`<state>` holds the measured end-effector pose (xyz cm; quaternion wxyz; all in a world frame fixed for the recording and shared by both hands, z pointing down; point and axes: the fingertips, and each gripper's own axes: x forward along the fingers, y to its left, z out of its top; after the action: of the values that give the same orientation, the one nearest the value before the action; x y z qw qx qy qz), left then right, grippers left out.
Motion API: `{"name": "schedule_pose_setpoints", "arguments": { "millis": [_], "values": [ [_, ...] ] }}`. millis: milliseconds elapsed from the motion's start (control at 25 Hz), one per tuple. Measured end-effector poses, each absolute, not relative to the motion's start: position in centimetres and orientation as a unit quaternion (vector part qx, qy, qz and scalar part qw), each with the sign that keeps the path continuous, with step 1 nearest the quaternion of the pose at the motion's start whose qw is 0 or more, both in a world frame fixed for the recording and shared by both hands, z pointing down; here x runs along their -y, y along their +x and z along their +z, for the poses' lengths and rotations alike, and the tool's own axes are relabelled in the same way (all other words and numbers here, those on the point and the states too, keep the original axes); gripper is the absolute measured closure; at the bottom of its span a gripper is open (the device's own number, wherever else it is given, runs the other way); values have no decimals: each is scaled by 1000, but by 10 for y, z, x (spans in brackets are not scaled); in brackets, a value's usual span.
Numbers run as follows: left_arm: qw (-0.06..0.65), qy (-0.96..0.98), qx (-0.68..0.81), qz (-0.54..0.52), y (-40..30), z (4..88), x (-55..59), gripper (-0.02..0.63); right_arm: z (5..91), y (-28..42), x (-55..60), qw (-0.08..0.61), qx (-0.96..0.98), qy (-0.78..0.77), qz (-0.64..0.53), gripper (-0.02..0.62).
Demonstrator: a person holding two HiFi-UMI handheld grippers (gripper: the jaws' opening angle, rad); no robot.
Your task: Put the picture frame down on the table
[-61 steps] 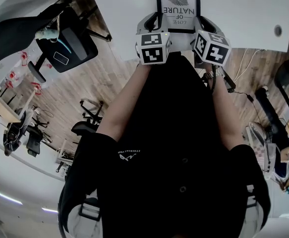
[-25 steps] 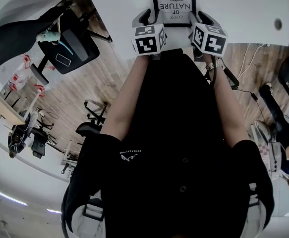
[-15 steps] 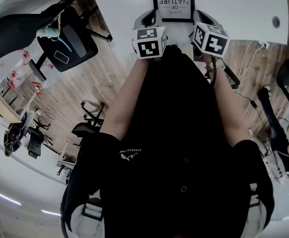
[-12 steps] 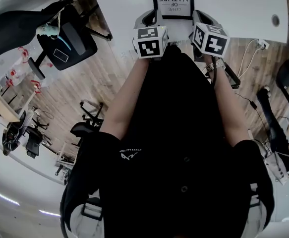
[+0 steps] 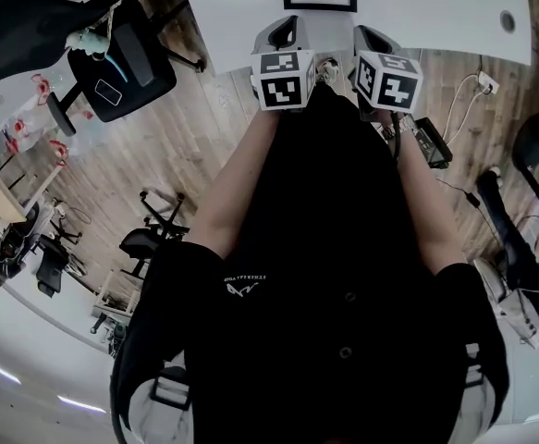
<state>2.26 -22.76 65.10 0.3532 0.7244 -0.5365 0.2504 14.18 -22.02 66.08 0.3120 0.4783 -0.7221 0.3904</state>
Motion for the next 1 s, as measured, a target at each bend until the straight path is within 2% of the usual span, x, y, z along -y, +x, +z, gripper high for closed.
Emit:
{"name": "schedule_pose_setpoints", "arguments": {
  "millis": [640,1000],
  "values": [
    [290,755,559,186,50,583,164,600,604,157,161,278,761,488,326,597],
    [234,778,567,136,62,522,159,600,546,161,164,229,788,501,274,597]
  ]
}}
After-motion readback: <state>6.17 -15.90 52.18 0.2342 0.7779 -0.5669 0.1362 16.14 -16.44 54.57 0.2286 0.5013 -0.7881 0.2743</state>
